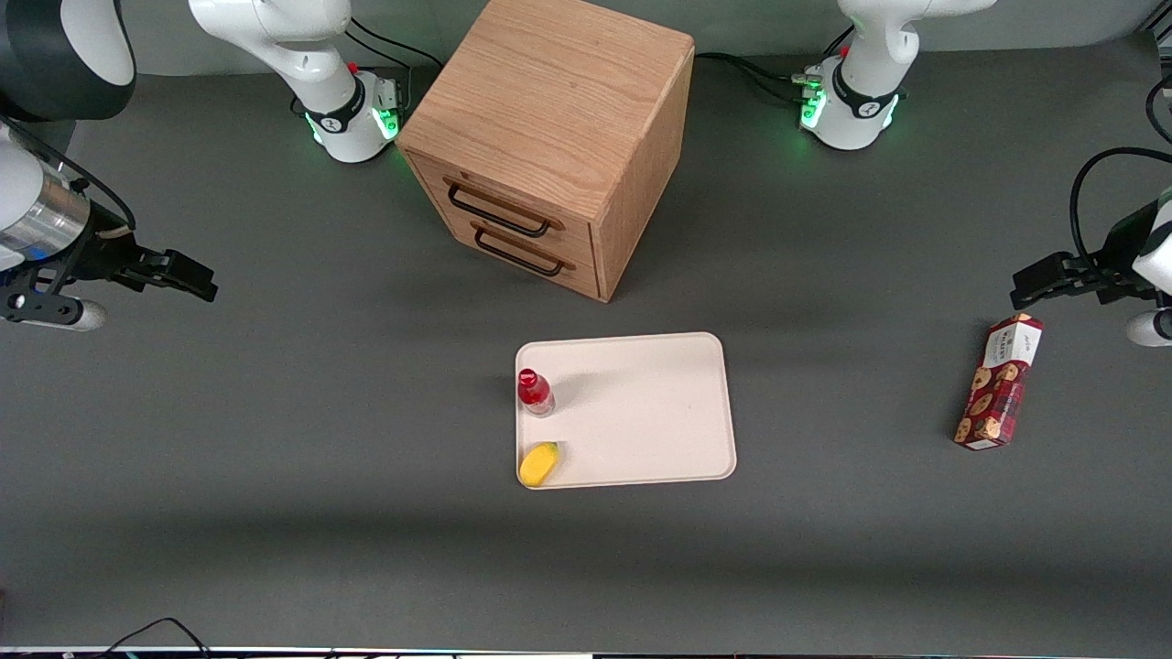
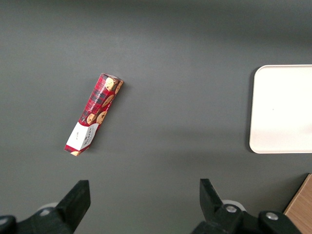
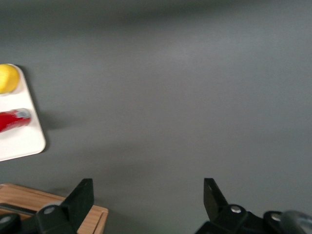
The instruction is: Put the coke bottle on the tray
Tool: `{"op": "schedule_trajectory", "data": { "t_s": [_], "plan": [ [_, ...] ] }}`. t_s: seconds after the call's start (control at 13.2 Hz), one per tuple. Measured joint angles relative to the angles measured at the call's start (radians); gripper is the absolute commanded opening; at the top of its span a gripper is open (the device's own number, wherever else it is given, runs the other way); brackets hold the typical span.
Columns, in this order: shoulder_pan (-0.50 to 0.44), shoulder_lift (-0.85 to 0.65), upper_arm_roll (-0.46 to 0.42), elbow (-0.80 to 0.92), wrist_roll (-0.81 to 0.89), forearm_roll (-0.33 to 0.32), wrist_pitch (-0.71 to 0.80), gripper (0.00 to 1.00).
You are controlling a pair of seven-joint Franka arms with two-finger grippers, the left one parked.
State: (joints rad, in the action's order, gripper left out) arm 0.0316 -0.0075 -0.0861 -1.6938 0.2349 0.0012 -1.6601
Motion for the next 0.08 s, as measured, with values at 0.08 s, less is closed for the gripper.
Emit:
{"op": "schedule_trajectory", "data": {
  "t_s": [0.08],
  "plan": [
    [-0.003, -0.005, 0.000, 0.003, 0.002, 0.018, -0.006, 1.00]
  ]
}}
